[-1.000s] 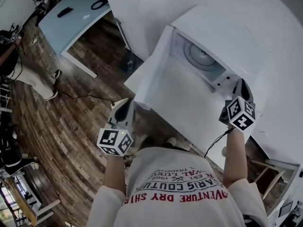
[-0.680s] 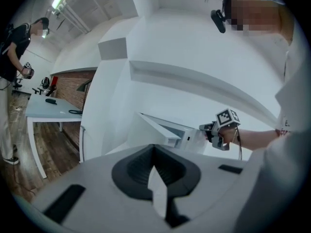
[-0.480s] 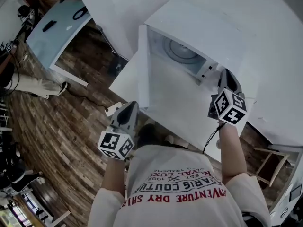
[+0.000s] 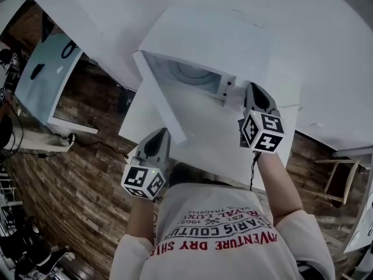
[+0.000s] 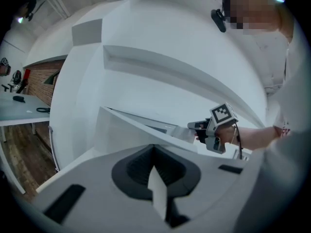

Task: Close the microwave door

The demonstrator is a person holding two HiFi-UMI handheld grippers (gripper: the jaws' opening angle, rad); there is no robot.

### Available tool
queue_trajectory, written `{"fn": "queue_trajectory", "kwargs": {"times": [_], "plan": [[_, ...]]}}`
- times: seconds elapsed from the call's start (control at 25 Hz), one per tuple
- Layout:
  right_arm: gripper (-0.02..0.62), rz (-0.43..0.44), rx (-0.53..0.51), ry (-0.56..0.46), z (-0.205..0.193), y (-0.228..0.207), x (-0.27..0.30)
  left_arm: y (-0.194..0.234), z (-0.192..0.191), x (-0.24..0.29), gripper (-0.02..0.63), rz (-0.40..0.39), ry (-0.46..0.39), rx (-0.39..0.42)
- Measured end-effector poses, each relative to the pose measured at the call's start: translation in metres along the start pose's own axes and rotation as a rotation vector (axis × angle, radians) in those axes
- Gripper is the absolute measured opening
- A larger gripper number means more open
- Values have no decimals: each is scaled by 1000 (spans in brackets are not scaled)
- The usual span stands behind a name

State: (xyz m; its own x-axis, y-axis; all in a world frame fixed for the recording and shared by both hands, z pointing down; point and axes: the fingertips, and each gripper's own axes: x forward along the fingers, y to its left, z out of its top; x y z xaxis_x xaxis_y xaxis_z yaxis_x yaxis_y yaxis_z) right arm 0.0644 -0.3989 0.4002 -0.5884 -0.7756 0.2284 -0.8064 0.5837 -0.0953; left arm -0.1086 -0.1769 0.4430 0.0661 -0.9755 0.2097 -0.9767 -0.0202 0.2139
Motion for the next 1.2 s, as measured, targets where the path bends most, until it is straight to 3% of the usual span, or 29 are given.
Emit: {"fn": "queue_trajectory", "kwargs": {"times": [0.6,0.96,1.2], "plan": [[12,-51,-7,-14,-2,-3,-1,-20,10,87,-5,-279,63,80],[12,-89,-2,-6,-3,-4,0,-17,17,128,-5,-369,103,71],[12,-126,13,-7,-2,-5,0,-16,21,150,-5,-381,116,90]]}}
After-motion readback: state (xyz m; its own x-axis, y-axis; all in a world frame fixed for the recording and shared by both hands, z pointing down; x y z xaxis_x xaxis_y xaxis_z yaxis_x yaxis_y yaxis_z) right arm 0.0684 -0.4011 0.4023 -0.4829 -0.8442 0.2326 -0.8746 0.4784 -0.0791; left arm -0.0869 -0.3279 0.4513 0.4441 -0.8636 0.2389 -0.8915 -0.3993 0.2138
